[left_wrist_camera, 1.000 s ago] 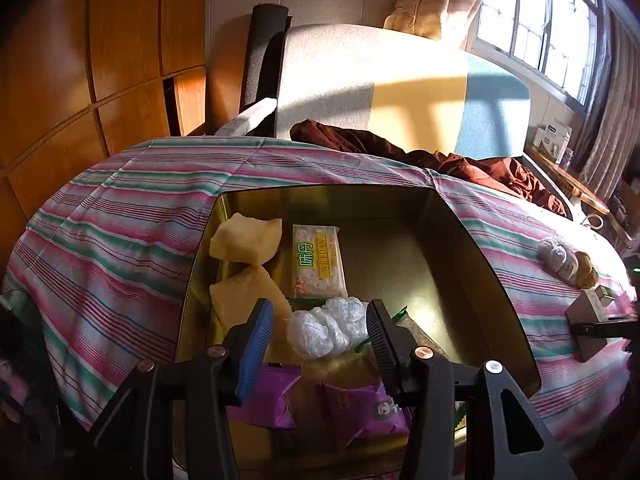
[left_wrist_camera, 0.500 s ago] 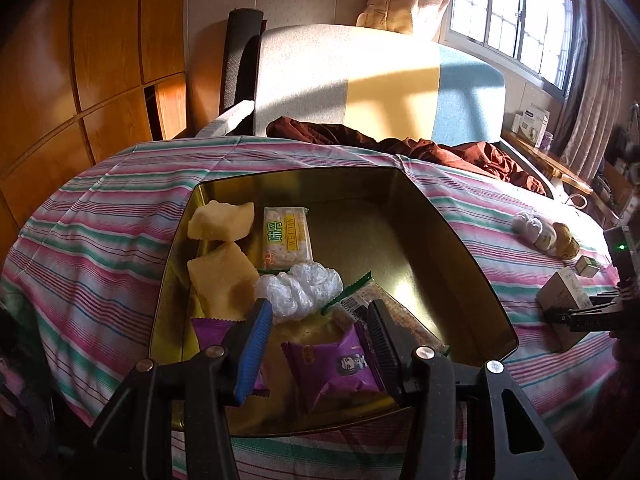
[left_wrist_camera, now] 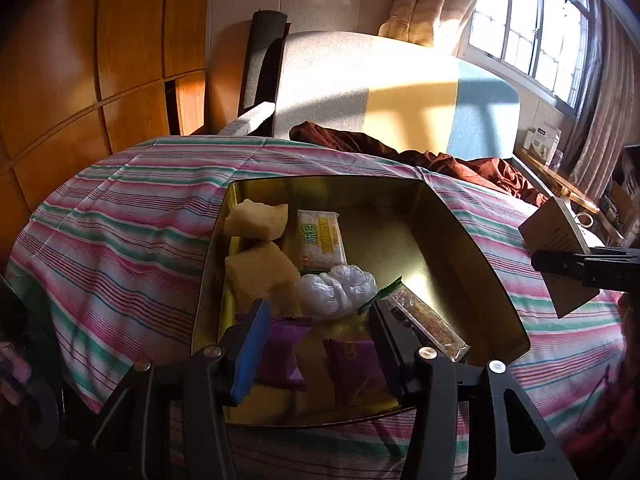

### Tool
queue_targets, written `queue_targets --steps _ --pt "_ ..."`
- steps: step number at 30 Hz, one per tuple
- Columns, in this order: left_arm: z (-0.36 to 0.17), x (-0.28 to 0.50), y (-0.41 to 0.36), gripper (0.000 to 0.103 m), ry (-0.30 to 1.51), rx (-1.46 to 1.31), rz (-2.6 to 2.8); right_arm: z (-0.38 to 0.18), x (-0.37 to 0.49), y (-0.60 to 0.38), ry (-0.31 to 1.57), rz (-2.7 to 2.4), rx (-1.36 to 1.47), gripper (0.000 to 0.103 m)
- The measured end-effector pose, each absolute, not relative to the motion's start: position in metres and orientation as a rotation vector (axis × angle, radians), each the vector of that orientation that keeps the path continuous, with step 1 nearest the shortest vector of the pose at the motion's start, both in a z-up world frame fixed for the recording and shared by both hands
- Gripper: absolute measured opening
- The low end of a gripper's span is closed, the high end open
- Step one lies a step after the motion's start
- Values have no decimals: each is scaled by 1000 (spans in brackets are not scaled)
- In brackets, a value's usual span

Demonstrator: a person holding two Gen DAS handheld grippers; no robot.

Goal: Organize objects
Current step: 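Carry the white printed box over the gold tray with the right gripper, then lower the white printed box into the tray and open the right gripper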

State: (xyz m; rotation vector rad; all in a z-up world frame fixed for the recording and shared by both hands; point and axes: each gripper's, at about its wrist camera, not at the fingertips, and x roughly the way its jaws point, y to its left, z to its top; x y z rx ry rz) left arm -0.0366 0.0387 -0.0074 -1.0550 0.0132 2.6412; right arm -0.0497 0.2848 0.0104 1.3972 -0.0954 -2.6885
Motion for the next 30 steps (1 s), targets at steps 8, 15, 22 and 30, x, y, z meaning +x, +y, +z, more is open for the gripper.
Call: queue_targets --steps 8,15,22,30 --pt "-8 -40 4 53 -58 -1087 2695 -14 -111 230 67 -2616 1467 53" --pt "-15 -42 -7 54 -97 -1121 2694 -42 -151 222 -136 -2519 1519 58" --pt "-19 -43 -4 55 -91 -1127 2681 -37 -133 221 -260 -2470 1459 65" --pt "-17 -38 8 58 -65 -1114 2668 -9 -99 228 -178 -2581 1364 65"
